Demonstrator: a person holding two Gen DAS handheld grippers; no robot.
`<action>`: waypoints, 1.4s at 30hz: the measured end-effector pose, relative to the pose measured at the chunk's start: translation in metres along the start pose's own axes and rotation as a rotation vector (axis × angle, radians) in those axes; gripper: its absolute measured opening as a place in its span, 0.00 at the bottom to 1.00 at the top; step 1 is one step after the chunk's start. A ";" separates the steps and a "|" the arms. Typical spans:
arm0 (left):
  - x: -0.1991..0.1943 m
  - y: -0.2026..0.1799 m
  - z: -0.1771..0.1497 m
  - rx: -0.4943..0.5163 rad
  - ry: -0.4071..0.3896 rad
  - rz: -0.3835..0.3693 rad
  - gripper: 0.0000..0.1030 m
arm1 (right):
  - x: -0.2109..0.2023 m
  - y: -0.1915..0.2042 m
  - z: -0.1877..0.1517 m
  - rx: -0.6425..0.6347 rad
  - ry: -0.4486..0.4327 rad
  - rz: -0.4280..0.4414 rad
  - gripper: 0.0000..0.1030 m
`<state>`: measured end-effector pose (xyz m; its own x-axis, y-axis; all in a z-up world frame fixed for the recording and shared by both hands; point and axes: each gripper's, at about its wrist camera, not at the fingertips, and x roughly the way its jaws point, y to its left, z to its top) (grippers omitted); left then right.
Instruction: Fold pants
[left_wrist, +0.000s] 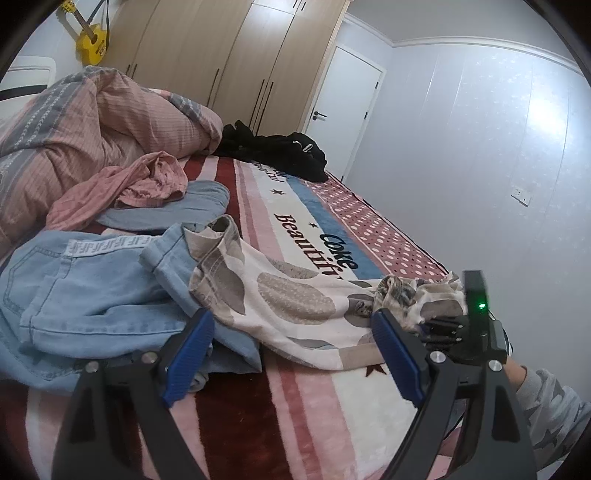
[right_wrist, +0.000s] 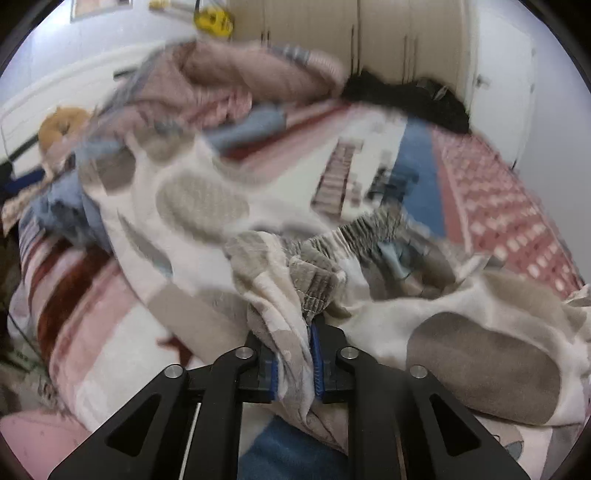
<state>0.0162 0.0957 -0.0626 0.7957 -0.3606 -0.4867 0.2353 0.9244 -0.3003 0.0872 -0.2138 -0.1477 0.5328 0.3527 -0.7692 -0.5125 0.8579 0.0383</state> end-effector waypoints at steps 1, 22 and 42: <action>0.000 0.001 0.000 -0.001 -0.001 0.003 0.82 | 0.003 -0.001 0.000 -0.001 0.028 0.012 0.17; 0.009 0.024 -0.002 -0.038 0.002 -0.004 0.82 | 0.023 -0.061 0.072 0.155 0.093 -0.051 0.28; 0.019 0.042 -0.009 -0.173 0.083 -0.073 0.87 | -0.011 -0.025 0.065 0.152 -0.036 0.041 0.55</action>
<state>0.0363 0.1265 -0.0916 0.7298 -0.4411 -0.5224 0.1854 0.8631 -0.4698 0.1376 -0.2153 -0.0986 0.5392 0.3992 -0.7416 -0.4278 0.8883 0.1671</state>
